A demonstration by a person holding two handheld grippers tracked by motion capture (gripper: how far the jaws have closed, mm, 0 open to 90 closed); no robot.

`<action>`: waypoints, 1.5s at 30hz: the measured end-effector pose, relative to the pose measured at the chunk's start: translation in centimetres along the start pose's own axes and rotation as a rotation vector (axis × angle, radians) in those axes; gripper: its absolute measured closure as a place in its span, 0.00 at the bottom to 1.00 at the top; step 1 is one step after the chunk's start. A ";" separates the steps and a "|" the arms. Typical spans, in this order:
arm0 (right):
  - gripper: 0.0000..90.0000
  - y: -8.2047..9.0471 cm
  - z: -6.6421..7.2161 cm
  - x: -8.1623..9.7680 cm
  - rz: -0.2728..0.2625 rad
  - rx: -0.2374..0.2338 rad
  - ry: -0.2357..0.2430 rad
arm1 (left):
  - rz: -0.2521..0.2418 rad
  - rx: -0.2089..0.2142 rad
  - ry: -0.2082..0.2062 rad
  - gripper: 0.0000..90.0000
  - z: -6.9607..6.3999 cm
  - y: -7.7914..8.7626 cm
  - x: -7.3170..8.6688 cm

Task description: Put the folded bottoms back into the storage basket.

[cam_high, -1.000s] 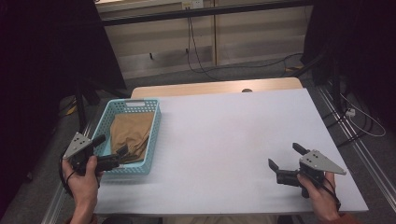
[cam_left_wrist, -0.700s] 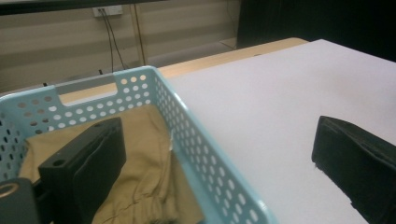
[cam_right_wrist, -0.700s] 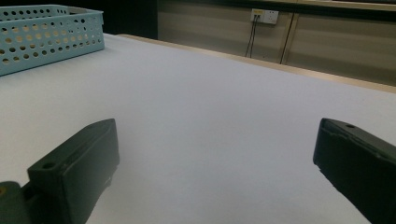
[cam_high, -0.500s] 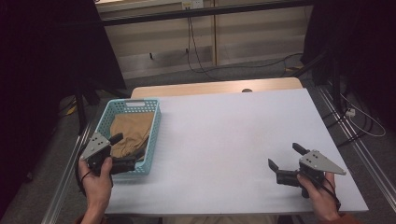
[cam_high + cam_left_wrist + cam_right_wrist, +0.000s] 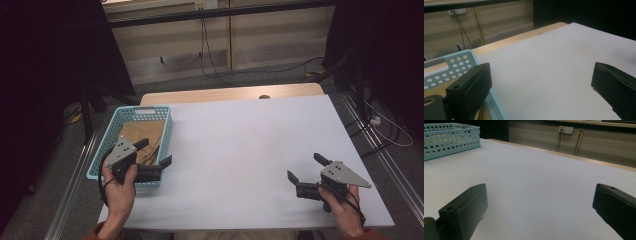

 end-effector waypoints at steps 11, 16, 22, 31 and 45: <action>0.00 0.0 0.0 0.1 0.002 -0.001 -0.005 | 0.028 0.056 -0.002 0.04 -1.4 -3.3 0.0; 0.00 0.1 0.0 0.1 0.006 0.000 -0.006 | 0.019 0.064 -0.004 0.04 -2.5 -4.5 0.3; 0.00 0.2 -0.1 0.2 0.005 0.004 -0.005 | 0.013 0.091 0.007 0.04 -3.5 -5.3 1.3; 0.00 0.4 -0.1 0.2 0.005 0.009 -0.005 | 0.064 0.122 -0.016 0.04 -5.2 -5.9 3.7; 0.00 0.6 -0.1 0.1 -0.002 0.006 -0.001 | 0.069 0.113 0.001 0.04 -5.9 -5.9 5.9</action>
Point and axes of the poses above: each handheld gripper's, and its own axes: y roughly backward along the jaws, x roughly out of its underside, z roughly to its left, the point moved 6 cm from there along -y, roughly forward along the jaws, and after that the axes turned 7 degrees about x, right-handed, at the moved point
